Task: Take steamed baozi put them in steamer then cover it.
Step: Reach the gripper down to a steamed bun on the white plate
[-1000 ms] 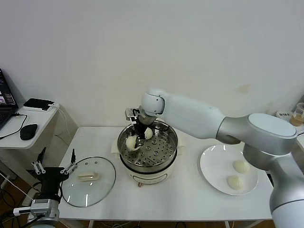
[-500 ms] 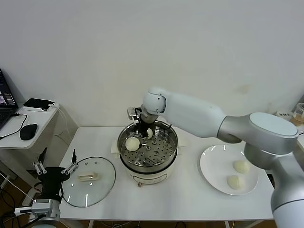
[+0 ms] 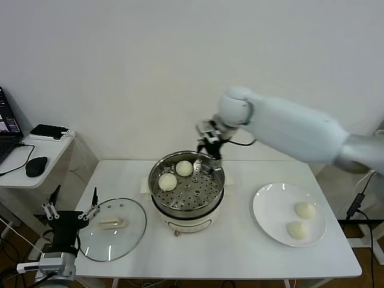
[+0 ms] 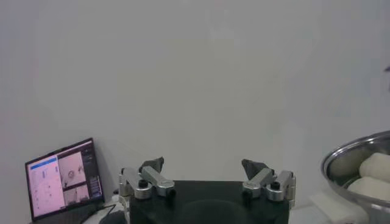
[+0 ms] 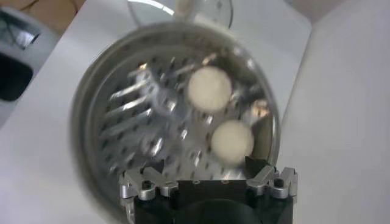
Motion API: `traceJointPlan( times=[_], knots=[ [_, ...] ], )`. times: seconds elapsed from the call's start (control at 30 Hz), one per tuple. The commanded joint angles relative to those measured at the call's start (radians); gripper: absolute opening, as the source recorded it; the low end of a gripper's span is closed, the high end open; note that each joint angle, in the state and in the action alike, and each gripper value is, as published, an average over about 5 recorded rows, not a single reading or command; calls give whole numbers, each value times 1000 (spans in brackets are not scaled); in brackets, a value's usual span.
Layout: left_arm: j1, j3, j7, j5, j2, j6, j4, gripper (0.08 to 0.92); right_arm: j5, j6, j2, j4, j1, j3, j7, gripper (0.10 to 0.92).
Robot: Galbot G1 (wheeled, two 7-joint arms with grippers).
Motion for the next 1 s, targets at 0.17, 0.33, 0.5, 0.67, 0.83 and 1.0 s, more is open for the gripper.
traceJointPlan(
  times=[0.17, 0.33, 0.5, 0.67, 0.83, 1.0],
  knots=[
    [5, 14, 1, 3, 5, 0, -1, 823, -194, 95, -510, 256, -331, 272, -52, 823],
    [9, 18, 0, 7, 8, 0, 8, 823, -303, 141, -582, 256, -597, 455, -40, 823],
    [11, 17, 0, 12, 3, 1, 12, 823, -375, 163, -587, 231, -774, 596, -21, 823],
    [20, 15, 0, 18, -3, -1, 14, 823, -428, 177, -588, 222, -977, 738, -10, 823],
    [22, 13, -1, 20, -9, 0, 15, 823, -471, 182, -573, 205, -1071, 839, 6, 823],
    [24, 17, -1, 28, -15, 0, 14, 823, -495, 178, -543, 181, -1099, 861, 31, 823]
  ],
)
